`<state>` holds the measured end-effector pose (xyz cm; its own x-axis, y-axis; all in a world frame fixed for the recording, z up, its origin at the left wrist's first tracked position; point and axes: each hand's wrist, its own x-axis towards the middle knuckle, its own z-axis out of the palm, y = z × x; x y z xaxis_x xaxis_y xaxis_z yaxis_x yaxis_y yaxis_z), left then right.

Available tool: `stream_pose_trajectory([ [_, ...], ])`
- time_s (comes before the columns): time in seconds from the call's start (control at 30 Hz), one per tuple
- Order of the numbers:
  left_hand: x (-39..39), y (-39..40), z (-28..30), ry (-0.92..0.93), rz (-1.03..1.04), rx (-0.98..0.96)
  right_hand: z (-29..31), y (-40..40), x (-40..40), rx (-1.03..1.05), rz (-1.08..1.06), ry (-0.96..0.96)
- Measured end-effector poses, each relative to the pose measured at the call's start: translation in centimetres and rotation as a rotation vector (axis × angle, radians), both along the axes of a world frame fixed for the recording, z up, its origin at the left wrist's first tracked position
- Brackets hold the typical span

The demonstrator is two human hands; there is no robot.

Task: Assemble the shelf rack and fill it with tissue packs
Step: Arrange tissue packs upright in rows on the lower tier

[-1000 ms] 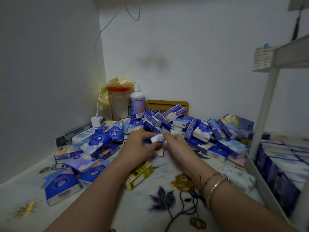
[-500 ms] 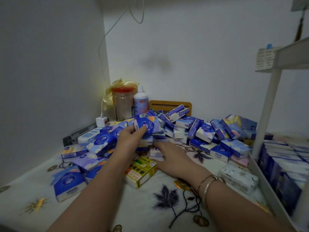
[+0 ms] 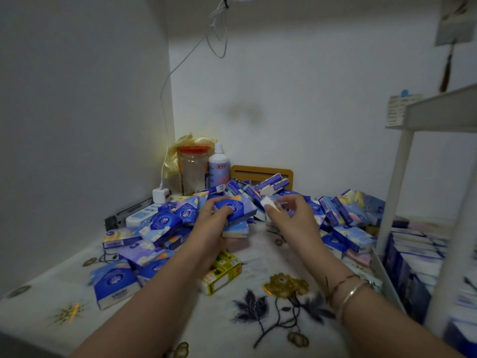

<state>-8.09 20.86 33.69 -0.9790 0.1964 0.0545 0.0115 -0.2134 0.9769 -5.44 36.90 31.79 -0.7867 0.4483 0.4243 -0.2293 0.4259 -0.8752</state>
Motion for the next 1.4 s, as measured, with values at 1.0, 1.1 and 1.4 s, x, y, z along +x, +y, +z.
stream_pose_trajectory([
  [1.0,25.0,6.2,9.1,-0.007,-0.678,0.372,9.3,3.1,30.0,0.634,0.052,0.231],
  [1.1,27.3,8.6,9.8,-0.036,-0.742,0.435,9.6,5.2,32.5,0.696,-0.038,0.227],
  [1.4,30.4,16.4,7.6,0.316,-0.795,0.127,8.3,11.3,36.7,0.275,-0.288,0.191],
])
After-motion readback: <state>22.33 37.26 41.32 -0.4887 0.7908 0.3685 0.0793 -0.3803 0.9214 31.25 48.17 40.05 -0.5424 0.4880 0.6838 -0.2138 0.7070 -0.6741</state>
